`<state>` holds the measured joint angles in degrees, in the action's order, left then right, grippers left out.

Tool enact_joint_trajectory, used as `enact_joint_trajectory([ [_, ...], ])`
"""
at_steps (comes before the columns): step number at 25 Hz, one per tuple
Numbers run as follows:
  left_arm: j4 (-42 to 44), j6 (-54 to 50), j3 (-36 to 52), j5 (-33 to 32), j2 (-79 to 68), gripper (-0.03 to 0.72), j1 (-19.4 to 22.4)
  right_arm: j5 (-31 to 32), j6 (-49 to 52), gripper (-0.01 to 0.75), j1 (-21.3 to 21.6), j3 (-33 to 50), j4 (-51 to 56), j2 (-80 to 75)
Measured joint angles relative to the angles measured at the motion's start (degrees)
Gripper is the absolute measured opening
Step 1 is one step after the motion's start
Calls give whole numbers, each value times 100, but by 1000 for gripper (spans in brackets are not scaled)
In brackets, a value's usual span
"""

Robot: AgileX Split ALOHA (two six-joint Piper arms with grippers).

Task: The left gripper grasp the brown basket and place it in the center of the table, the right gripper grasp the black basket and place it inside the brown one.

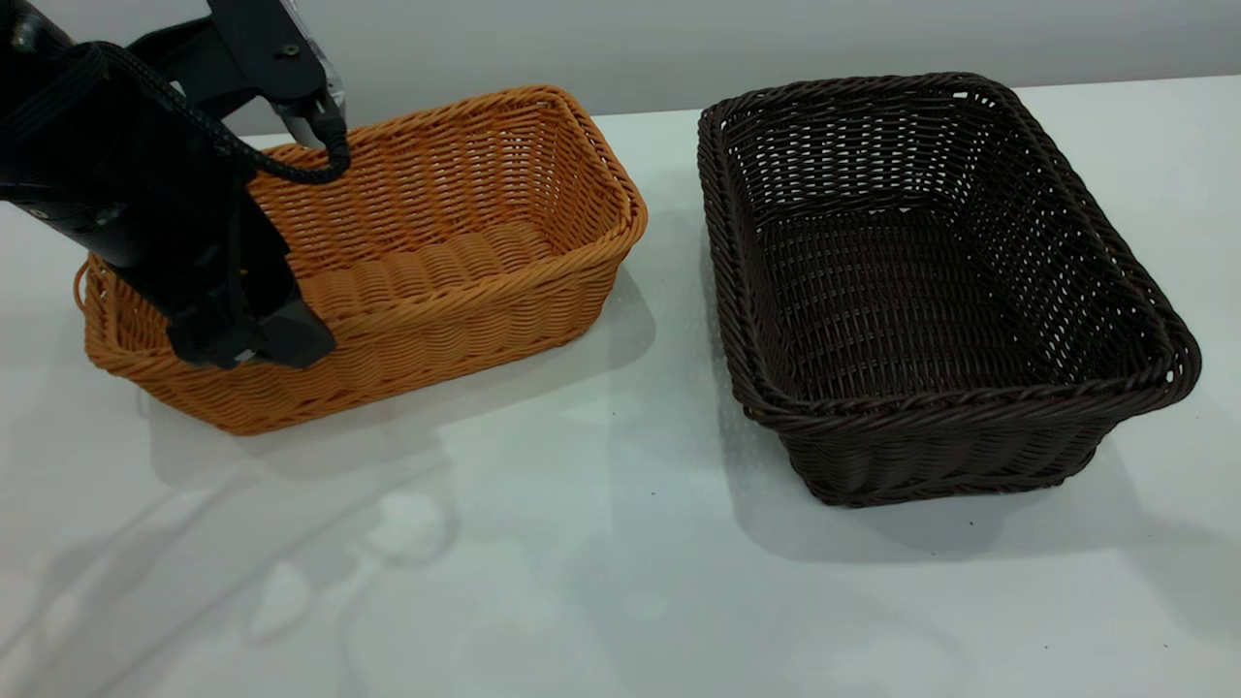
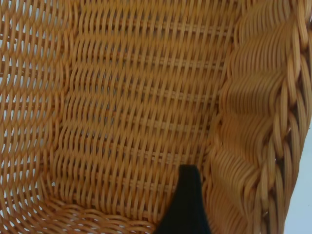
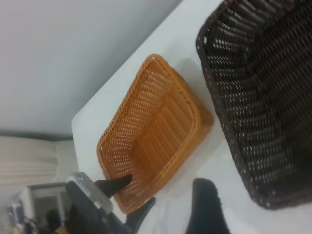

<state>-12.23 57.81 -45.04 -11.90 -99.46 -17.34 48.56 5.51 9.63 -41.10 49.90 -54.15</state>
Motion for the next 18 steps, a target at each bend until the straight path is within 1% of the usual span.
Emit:
enact_joint_trajectory([
  [6,-243,-5,0,33,0,563,0,-709,1127,454,-31,953,272,-88],
  [9,-243,-12,0,39,0,563,-74,-944,1343,454,-228,1356,505,-173],
  [13,-231,98,0,52,0,563,-289,-1377,1706,454,-732,1461,547,-454],
  [16,-226,117,0,52,0,563,-428,-1756,2005,454,-1255,1461,547,-820],
  [18,-214,117,0,45,0,563,-428,-2042,2177,454,-1668,1440,553,-1072],
])
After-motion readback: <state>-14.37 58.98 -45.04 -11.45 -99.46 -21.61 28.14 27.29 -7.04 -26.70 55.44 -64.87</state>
